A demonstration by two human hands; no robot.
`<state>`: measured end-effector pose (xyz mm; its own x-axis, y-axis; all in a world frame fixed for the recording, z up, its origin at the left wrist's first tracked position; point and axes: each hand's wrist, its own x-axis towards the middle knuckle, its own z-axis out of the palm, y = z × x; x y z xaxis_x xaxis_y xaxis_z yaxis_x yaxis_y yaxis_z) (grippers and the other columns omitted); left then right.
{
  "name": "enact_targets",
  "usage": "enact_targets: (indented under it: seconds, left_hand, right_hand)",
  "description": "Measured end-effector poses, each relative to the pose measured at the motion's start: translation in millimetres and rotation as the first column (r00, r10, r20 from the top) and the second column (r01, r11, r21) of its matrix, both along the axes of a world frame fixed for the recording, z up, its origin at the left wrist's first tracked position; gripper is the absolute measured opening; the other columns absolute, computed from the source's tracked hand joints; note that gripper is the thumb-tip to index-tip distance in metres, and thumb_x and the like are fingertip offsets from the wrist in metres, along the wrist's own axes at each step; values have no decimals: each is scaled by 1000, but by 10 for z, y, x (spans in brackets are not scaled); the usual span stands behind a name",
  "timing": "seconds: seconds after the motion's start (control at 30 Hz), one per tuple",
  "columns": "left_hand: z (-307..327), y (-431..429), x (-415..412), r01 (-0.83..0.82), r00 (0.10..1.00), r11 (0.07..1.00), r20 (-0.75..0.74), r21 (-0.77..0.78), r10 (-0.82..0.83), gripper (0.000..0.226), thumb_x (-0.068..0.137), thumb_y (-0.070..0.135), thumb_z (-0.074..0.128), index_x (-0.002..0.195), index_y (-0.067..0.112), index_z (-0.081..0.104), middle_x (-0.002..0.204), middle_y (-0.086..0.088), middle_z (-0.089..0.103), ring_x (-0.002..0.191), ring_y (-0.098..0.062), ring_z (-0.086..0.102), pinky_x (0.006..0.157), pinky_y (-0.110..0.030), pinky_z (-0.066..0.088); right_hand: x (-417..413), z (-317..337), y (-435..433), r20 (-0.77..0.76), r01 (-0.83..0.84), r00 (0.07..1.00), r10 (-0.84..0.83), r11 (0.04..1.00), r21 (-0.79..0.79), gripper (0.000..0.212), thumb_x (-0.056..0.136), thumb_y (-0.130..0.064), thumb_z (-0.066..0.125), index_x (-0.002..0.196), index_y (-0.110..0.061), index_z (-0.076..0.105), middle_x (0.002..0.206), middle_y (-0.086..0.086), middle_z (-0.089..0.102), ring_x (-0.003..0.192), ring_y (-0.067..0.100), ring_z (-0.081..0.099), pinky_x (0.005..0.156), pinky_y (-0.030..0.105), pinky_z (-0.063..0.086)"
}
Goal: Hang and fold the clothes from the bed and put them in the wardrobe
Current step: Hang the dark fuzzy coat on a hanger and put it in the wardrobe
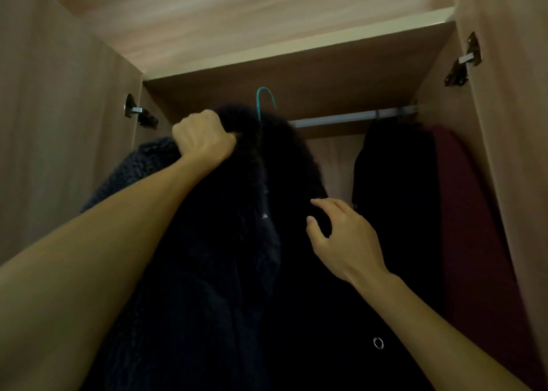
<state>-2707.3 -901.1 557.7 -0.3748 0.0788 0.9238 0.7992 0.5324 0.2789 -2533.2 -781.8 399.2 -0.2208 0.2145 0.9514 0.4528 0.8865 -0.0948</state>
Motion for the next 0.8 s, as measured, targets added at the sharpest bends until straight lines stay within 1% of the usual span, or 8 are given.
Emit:
enact_targets:
  seconds: [0.1, 0.23, 0.33, 0.37, 0.43, 0.5, 0.67, 0.8]
  left_hand:
    - [117, 259, -72, 14, 999, 1000, -36, 6, -14, 37, 82, 48, 64, 87, 11, 62, 97, -14, 67, 93, -34, 63, 67, -33, 39]
    - [216, 725, -153, 57, 995, 998, -77, -21, -58, 35, 83, 45, 65, 78, 12, 56, 91, -12, 67, 89, -31, 64, 65, -31, 38]
    - [333, 1068, -259, 93, 992, 995, -79, -35, -95, 40, 83, 46, 65, 69, 12, 51, 78, -8, 61, 79, -28, 62, 63, -31, 38]
    - [390, 1170, -295, 103, 991, 994, -78, -33, -105, 42, 83, 47, 65, 66, 11, 49, 74, -7, 60, 72, -26, 60, 62, -30, 37]
    - [503, 1365, -351, 112, 990, 993, -80, -37, -115, 46, 84, 48, 65, 61, 12, 47, 63, -4, 54, 56, -22, 50, 59, -29, 36]
    - [616, 1555, -383, 120, 988, 992, -93, -48, -124, 46, 84, 48, 64, 61, 13, 48, 58, -3, 51, 50, -20, 44, 57, -29, 36]
    - [894, 2033, -397, 133, 981, 989, -135, -59, -140, 45, 86, 45, 64, 59, 14, 47, 56, -2, 50, 48, -19, 45, 54, -28, 37]
    - [1057, 2365, -348, 139, 979, 989, -142, -44, -144, 43, 88, 41, 63, 58, 14, 46, 55, -1, 49, 47, -18, 45, 50, -27, 33]
  right_hand:
    - [-129, 120, 220, -11, 20, 1000, -20, 1000, -6, 41, 94, -38, 47, 133, -24, 51, 135, -8, 52, 120, 8, 50, 92, 20, 37]
    - [-257, 297, 493, -34, 56, 998, -56, 998, 21, 41, 94, -39, 48, 132, -25, 51, 133, -8, 52, 118, 10, 51, 92, 25, 41]
    - [-346, 436, 703, -49, 117, 992, -114, 992, 42, 42, 93, -38, 48, 132, -25, 51, 134, -8, 52, 117, 12, 52, 93, 28, 43]
    - [-380, 490, 773, -51, 136, 990, -134, 990, 46, 42, 93, -39, 48, 132, -25, 50, 134, -8, 52, 117, 12, 52, 93, 28, 44]
    - [-444, 607, 900, -53, 169, 985, -166, 985, 45, 43, 93, -40, 48, 133, -26, 49, 134, -8, 51, 117, 12, 51, 94, 28, 44]
    - [-503, 717, 1010, -53, 194, 980, -192, 980, 38, 44, 93, -40, 47, 134, -26, 48, 135, -8, 51, 117, 12, 51, 93, 29, 44]
    - [-589, 974, 1300, -33, 238, 971, -236, 969, 69, 43, 92, -41, 47, 133, -28, 48, 129, -7, 55, 112, 12, 53, 89, 28, 45]
    - [-583, 1160, 1503, 9, 228, 973, -229, 969, 93, 43, 93, -40, 46, 134, -26, 47, 129, -5, 54, 113, 15, 53, 90, 34, 47]
